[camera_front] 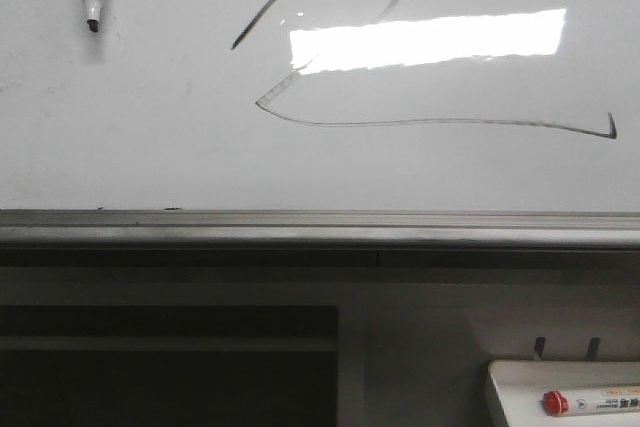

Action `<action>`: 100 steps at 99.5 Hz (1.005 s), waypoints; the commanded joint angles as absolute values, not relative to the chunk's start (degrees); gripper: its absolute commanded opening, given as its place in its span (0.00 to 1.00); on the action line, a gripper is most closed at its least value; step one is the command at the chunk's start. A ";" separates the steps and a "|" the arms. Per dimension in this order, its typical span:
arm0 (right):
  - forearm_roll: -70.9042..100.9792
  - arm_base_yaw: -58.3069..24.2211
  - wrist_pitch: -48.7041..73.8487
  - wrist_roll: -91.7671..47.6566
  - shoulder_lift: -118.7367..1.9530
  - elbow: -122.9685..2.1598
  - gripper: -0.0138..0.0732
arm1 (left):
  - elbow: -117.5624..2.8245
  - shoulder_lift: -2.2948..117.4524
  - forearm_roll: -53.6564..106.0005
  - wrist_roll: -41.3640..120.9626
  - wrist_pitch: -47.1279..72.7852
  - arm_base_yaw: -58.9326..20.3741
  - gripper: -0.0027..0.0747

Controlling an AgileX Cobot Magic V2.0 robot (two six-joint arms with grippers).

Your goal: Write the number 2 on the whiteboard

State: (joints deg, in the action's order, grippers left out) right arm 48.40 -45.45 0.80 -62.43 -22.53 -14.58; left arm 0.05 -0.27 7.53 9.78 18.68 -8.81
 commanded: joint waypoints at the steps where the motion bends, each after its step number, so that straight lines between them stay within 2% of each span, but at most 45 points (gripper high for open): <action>1: 48.45 -45.03 -2.59 -62.94 -22.70 -15.71 0.08 | 0.72 -1.74 7.61 9.39 15.14 -8.68 0.01; 7: 48.45 -45.03 -2.45 -62.94 -22.70 -15.55 0.08 | 0.72 -1.74 7.61 9.39 15.14 -8.68 0.01; 18: 43.65 -44.91 -10.13 -60.58 -22.70 -12.04 0.08 | 0.72 -1.74 7.61 9.39 15.05 -8.68 0.01; 34: 17.27 -41.70 -21.21 -25.26 -22.70 -3.91 0.08 | 0.72 -1.74 7.61 9.39 15.05 -8.68 0.01; 48: 4.23 -34.32 -22.00 -10.50 -21.98 2.35 0.08 | 0.72 -1.74 7.61 9.39 15.05 -8.68 0.01; 69: -0.53 -25.05 -5.78 -7.29 -16.34 2.26 0.08 | 0.72 -1.74 7.61 9.39 15.05 -8.68 0.01; 100: -0.71 -17.83 15.35 -5.29 -2.40 2.26 0.08 | 0.72 -1.74 7.61 9.39 15.05 -8.68 0.01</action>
State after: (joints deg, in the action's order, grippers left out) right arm 0.00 -19.23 12.98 -5.85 -5.11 0.90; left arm 0.05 -0.27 7.51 9.78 18.79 -8.68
